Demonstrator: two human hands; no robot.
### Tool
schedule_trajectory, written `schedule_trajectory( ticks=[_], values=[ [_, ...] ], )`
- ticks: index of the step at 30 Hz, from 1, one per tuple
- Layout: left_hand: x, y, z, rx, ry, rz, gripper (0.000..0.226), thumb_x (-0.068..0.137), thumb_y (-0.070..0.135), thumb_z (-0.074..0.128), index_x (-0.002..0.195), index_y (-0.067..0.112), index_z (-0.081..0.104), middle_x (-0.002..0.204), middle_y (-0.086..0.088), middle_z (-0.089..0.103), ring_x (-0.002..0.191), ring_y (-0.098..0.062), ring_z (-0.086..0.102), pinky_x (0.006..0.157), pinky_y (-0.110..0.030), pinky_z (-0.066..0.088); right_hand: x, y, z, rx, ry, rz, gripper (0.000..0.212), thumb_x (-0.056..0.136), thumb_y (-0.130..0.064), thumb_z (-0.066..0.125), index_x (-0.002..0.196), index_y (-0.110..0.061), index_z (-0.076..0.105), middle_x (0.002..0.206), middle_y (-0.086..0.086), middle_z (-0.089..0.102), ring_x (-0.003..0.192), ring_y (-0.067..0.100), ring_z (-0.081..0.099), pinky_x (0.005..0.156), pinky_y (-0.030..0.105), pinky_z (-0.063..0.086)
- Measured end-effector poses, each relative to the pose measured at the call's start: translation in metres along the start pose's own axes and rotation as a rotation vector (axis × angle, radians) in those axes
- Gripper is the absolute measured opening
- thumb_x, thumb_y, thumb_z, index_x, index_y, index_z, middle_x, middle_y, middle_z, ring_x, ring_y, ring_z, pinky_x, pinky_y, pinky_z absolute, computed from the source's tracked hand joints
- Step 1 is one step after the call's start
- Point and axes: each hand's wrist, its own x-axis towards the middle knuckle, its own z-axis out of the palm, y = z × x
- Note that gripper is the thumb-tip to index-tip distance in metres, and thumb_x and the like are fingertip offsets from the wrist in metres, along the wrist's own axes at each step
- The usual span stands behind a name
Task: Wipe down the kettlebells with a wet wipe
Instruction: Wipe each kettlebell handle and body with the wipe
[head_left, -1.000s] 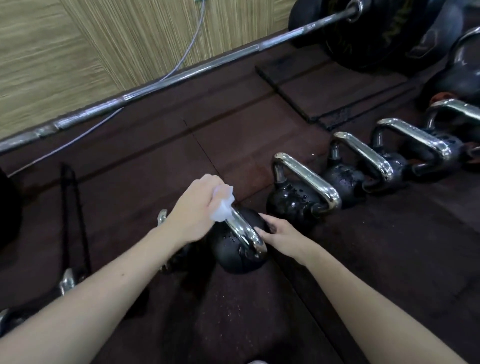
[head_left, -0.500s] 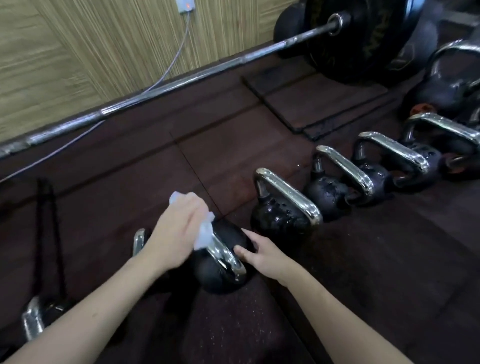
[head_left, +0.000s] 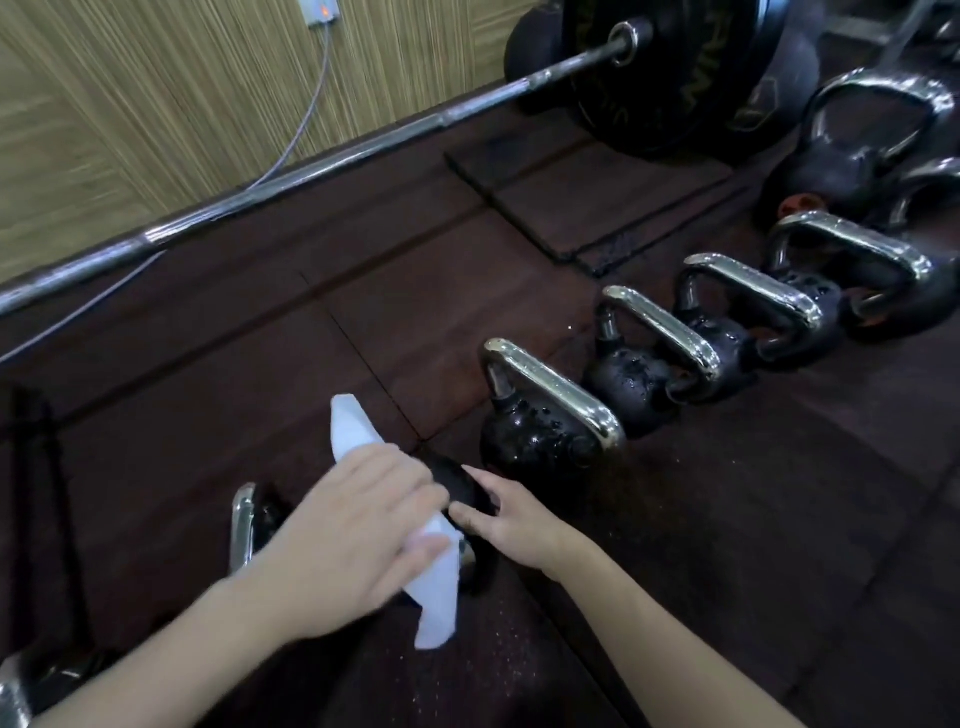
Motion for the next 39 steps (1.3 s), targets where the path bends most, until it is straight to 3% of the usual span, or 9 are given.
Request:
schedule_trajectory(
  ticks=[6, 10, 16, 21, 25, 29, 32, 35, 39],
  values=[
    [0.009, -0.042, -0.001, -0.490, 0.096, -0.503, 0.034, 0.103, 0.020, 0.043, 0.076, 0.040, 0.049, 0.082, 0.011, 0.054, 0.081, -0.017, 0.053, 0.076, -0.038, 0.043, -0.002, -0.003, -0.001, 0.023, -0.012, 0.047, 0.113, 0.062, -0.092, 0.071, 0.157, -0.040, 0.041, 0.155, -0.017, 0.054, 0.144, 0.003, 0.049, 0.125, 0.039, 0.038],
    [0.018, 0.001, -0.007, 0.023, 0.032, -0.211, 0.041, 0.105, 0.026, 0.042, 0.065, 0.034, 0.043, 0.068, 0.013, 0.037, 0.069, -0.019, 0.041, 0.076, -0.043, 0.041, 0.002, 0.003, 0.000, 0.003, -0.004, 0.019, 0.110, 0.065, -0.090, 0.072, 0.157, -0.037, 0.043, 0.155, -0.015, 0.055, 0.145, 0.004, 0.049, 0.124, 0.041, 0.039],
    [0.004, 0.045, 0.014, 0.192, -0.078, 0.060, 0.033, 0.099, 0.048, 0.054, 0.094, 0.020, 0.069, 0.093, 0.005, 0.062, 0.086, -0.023, 0.060, 0.091, -0.038, 0.043, 0.000, 0.001, -0.001, 0.009, 0.002, -0.019, 0.122, 0.060, -0.097, 0.064, 0.160, -0.031, 0.041, 0.161, -0.009, 0.048, 0.149, 0.008, 0.044, 0.126, 0.038, 0.036],
    [-0.004, 0.007, 0.002, 0.017, 0.004, -0.004, 0.040, 0.108, 0.046, 0.043, 0.117, 0.017, 0.069, 0.115, 0.006, 0.063, 0.107, -0.019, 0.059, 0.111, -0.037, 0.037, 0.001, -0.001, 0.001, 0.024, -0.006, 0.044, 0.118, 0.060, -0.094, 0.070, 0.159, -0.038, 0.040, 0.158, -0.011, 0.052, 0.147, 0.007, 0.046, 0.126, 0.038, 0.036],
    [0.006, -0.022, -0.009, -0.254, 0.045, -0.269, 0.040, 0.109, 0.032, 0.032, 0.105, 0.023, 0.070, 0.106, 0.012, 0.068, 0.105, -0.014, 0.062, 0.105, -0.033, 0.040, -0.009, -0.010, -0.004, 0.031, -0.008, 0.062, 0.121, 0.056, -0.095, 0.071, 0.158, -0.037, 0.042, 0.157, -0.015, 0.051, 0.146, 0.007, 0.045, 0.126, 0.036, 0.036],
    [0.026, -0.044, -0.017, -0.619, 0.059, -0.685, 0.050, 0.103, 0.048, 0.036, 0.078, 0.011, 0.059, 0.085, -0.007, 0.069, 0.085, -0.020, 0.066, 0.089, -0.051, 0.053, -0.039, 0.001, -0.026, -0.008, 0.138, 0.064, 0.056, 0.083, -0.055, 0.082, 0.131, -0.030, 0.071, 0.132, -0.017, 0.070, 0.126, -0.001, 0.062, 0.113, 0.030, 0.049],
    [0.057, -0.039, -0.029, -0.711, 0.230, -0.798, 0.044, 0.112, 0.029, 0.042, 0.078, 0.022, 0.070, 0.083, 0.014, 0.077, 0.085, 0.004, 0.070, 0.088, -0.016, 0.052, -0.063, 0.015, -0.058, 0.017, 0.412, 0.041, 0.017, 0.082, -0.036, 0.089, 0.088, -0.025, 0.078, 0.089, -0.018, 0.080, 0.087, -0.004, 0.074, 0.081, 0.016, 0.055],
    [0.100, -0.027, -0.041, -0.699, 0.405, -0.818, 0.039, 0.113, 0.020, 0.040, 0.090, 0.040, 0.065, 0.090, 0.027, 0.071, 0.090, 0.028, 0.059, 0.089, -0.001, 0.040, -0.070, 0.020, -0.091, 0.079, 0.591, -0.031, 0.027, 0.076, -0.035, 0.094, 0.092, -0.028, 0.073, 0.095, -0.013, 0.078, 0.094, -0.002, 0.072, 0.084, 0.019, 0.054],
    [0.142, -0.029, -0.021, -0.516, 0.531, -0.624, 0.043, 0.114, 0.034, 0.030, 0.127, 0.022, 0.069, 0.130, 0.007, 0.069, 0.124, -0.010, 0.061, 0.112, -0.036, 0.043, -0.057, 0.012, -0.118, 0.058, 0.486, -0.019, 0.105, 0.047, -0.063, 0.098, 0.140, -0.040, 0.054, 0.142, -0.016, 0.059, 0.135, 0.004, 0.054, 0.113, 0.035, 0.048]
  ],
)
